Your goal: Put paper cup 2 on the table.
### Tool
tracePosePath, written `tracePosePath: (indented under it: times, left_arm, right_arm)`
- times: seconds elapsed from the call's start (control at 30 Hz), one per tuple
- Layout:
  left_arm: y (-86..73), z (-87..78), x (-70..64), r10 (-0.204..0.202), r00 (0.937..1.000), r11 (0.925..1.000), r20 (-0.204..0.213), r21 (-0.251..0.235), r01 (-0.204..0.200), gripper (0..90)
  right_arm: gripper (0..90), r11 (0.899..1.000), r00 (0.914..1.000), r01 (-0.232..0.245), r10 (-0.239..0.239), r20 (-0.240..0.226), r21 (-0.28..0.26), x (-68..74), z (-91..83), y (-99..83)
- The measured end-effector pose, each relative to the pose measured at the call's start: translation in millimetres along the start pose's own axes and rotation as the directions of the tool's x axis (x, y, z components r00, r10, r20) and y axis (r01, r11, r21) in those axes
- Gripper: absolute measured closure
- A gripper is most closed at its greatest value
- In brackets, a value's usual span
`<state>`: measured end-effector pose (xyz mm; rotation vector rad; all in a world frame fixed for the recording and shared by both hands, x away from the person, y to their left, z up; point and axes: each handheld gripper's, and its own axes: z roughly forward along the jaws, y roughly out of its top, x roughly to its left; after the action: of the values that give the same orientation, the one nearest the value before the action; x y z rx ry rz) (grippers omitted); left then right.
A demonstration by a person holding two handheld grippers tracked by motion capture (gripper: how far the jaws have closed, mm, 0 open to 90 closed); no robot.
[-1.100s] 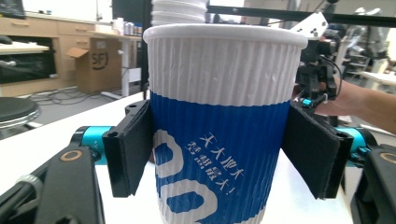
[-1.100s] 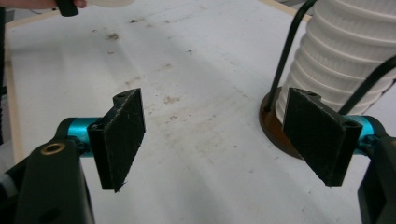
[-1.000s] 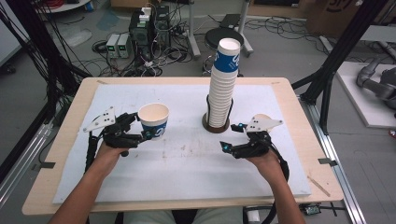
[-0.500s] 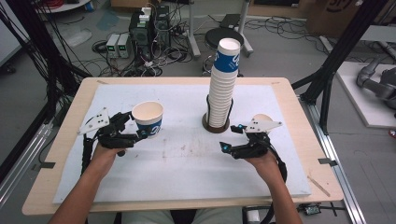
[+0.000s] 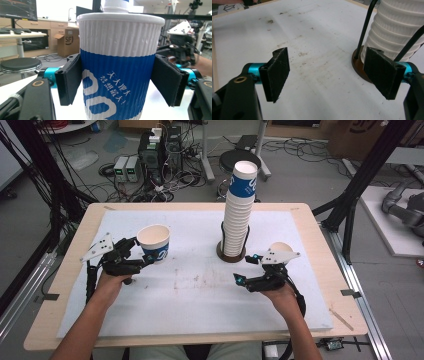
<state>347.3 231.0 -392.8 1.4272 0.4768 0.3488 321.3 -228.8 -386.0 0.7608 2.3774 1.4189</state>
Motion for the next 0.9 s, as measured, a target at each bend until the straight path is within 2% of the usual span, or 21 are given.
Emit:
tracePosePath:
  times: [0.13, 0.3, 0.43, 0.53, 0.63, 0.73, 0.83, 0.9]
  left_arm:
    - [-3.9, -0.3, 9.9, -0.008, 0.9991, 1.0, -0.041, -0.004, 0.008, 27.3]
    - [-9.9, 2.1, 21.6, -0.037, 0.9954, 0.9987, -0.088, -0.038, 0.033, 27.3]
    - [-16.9, 3.7, 31.5, -0.055, 0.9911, 0.9983, -0.121, -0.029, 0.051, 27.3]
    - [-22.8, 5.2, 38.9, -0.059, 0.9856, 0.9983, -0.159, -0.006, 0.058, 27.4]
    - [-28.8, 6.9, 45.1, -0.076, 0.9769, 0.9969, -0.2, 0.004, 0.079, 27.4]
    - [-35.3, 10.0, 51.2, -0.085, 0.9672, 0.9943, -0.239, 0.043, 0.098, 27.4]
    - [-41.1, 14.6, 54.6, -0.097, 0.9607, 0.9908, -0.26, 0.067, 0.118, 27.4]
    - [-44.2, 17.4, 55.3, -0.088, 0.9583, 0.9889, -0.272, 0.092, 0.117, 27.4]
  right_arm:
    - [21.9, 1.0, 1.0, -0.006, 0.006, -0.005, 0.0, 2.8, -1.9, -3.6]
    - [21.9, 1.0, 1.0, -0.002, 0.002, 0.003, -0.007, 1.8, -3.6, -4.5]
    - [21.9, 1.0, 0.9999, -0.013, 0.013, 0.004, -0.013, 0.7, -3.7, -4.7]
    - [21.9, 1.0, 0.9999, -0.01, 0.01, 0.002, -0.014, 0.9, -3.3, -4.4]
    - [22.0, 1.0, 0.9999, -0.012, 0.012, 0.0, -0.012, 1.4, -2.2, -4.7]
    - [22.0, 1.0, 0.9999, -0.01, 0.01, -0.004, -0.009, 1.5, -1.1, -5.4]
    - [22.0, 1.0, 1.0, -0.008, 0.008, -0.004, -0.009, 1.7, -1.2, -5.7]
    - [22.0, 1.0, 1.0, -0.007, 0.007, -0.006, -0.01, 1.6, -1.9, -5.8]
